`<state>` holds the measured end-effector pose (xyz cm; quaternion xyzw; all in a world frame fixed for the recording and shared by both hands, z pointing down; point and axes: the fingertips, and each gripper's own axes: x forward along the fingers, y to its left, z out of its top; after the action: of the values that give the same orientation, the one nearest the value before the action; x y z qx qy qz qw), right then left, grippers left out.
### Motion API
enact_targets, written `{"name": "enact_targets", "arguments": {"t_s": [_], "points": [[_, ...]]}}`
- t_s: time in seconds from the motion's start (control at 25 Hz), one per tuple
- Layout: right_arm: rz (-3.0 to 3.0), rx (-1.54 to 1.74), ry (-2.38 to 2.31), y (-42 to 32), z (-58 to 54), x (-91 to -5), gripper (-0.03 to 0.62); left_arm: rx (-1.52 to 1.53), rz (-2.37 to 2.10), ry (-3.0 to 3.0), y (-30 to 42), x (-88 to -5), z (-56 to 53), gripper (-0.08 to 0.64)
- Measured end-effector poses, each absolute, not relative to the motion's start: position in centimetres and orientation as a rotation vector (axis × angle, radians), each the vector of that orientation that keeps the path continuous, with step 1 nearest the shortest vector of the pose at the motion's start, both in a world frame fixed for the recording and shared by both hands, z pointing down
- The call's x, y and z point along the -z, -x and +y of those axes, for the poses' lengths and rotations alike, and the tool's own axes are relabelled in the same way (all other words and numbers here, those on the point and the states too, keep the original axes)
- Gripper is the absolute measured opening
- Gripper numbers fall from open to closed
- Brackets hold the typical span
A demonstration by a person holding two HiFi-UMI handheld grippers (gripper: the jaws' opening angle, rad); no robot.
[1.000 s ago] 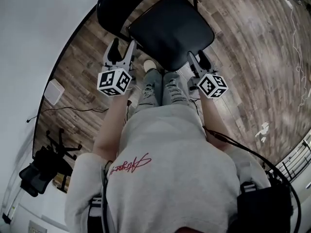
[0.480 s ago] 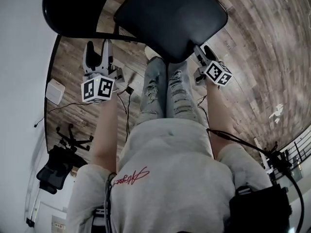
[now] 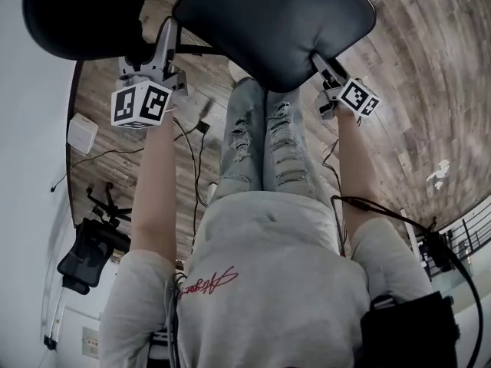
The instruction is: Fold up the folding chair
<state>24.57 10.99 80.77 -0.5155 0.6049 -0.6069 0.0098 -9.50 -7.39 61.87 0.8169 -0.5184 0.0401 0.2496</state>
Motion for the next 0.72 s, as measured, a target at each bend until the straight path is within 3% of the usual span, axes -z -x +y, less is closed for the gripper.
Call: {"name": "enact_targets", "arguments": {"t_s": [0.32,0.52,0.72], "points": [[2.005,1.785,1.255,-23.3,10.2,-80.4,0.355,-0.287,-1.526,-2.144,8.9,-64.4,-8.0,0.333],[1.667,1.72,1.157,-24.4,6.4,-81.0,0.353,-0.14,-1.577,-2.069,8.9,-64.5,-8.8,0.221],[1.647,1.731,1.235,-24.7,5.7,-81.6,0.345,-0.102,-1.545,-2.067,8.4,-64.3,-8.6,0.204]]}}
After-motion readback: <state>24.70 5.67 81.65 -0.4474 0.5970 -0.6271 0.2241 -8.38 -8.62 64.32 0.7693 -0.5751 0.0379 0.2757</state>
